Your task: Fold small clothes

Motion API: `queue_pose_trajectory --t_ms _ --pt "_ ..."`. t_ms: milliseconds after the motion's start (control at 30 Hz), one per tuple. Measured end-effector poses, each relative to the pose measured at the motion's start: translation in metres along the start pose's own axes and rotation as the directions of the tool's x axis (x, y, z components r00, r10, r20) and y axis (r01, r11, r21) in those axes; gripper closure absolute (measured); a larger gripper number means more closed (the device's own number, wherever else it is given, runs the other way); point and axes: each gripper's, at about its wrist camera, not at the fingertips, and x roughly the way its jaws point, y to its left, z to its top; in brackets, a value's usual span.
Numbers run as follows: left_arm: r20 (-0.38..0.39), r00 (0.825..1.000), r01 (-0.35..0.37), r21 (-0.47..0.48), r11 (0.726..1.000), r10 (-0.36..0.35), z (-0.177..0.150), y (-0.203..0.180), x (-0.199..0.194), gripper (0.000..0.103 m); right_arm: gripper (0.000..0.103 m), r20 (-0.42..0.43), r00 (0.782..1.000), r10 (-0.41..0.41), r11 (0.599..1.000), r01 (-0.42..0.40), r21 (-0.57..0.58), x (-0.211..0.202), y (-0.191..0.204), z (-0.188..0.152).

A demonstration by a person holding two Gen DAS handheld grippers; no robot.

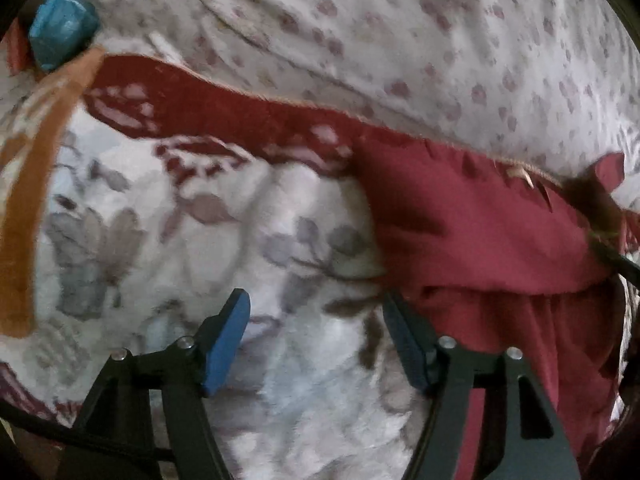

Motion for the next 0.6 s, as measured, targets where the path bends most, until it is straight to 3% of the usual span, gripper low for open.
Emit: queue_pose_trajectory --t_ms 67,133,233,367,500,600 --pt "0.058 0.998 -0.020 -0.017 1.000 0.021 0.003 0.006 -0.013 0.035 0.085 0.020 1.000 0.013 0.999 -0.014 0.036 -0.012 -0.007 0.004" --pt "0.110 0.994 0.003 -0.056 0.998 0.003 0.007 0.009 -0.019 0.033 0.076 0.075 0.997 0.028 0.998 -0.032 0.057 -0.031 -0.009 0.009" --pt "0.112 0.993 0.049 -0.071 0.996 -0.041 0.013 0.000 -0.012 0.033 0.073 0.120 0.986 0.112 0.993 -0.114 0.014 -0.047 0.011 0.016" --pt "0.071 0.997 0.023 -0.019 1.000 -0.022 0.016 -0.026 0.010 0.033 0.073 0.064 0.966 0.250 0.966 -0.244 -0.086 -0.036 0.061 0.015" --pt "0.018 0.997 -0.076 0.059 0.995 0.075 0.009 -0.038 0.034 0.025 0.073 0.009 0.973 0.230 0.962 -0.226 -0.151 -0.004 0.097 0.009" --pt "0.024 0.995 -0.101 0.059 0.993 0.099 0.008 -0.035 0.038 0.014 0.073 -0.053 0.985 0.162 0.975 -0.168 -0.143 0.027 0.101 0.007"
